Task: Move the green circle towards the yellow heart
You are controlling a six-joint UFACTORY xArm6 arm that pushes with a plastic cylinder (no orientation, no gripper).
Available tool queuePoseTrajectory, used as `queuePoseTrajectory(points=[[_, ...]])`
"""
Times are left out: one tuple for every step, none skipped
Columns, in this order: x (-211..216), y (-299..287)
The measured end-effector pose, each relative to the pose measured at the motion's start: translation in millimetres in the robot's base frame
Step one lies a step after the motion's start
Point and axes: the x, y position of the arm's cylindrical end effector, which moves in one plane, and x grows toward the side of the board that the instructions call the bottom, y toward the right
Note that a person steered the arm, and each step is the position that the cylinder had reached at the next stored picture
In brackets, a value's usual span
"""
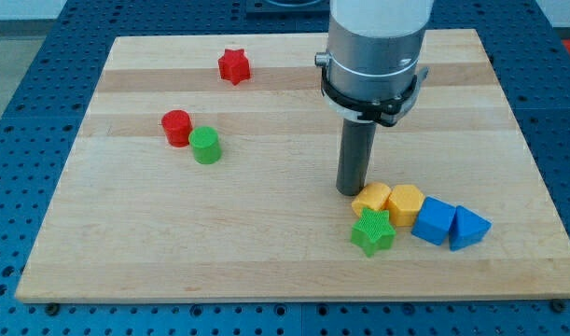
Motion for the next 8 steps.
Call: queuePoseTrajectory(points=[[-18.4, -2.6], [-49.2, -24.2], [-119.7, -72.9], [-145.9, -163.1], [-135.6, -227.6], [-106.3, -255.7], [-60.4, -187.5], [-20.5, -140.2]])
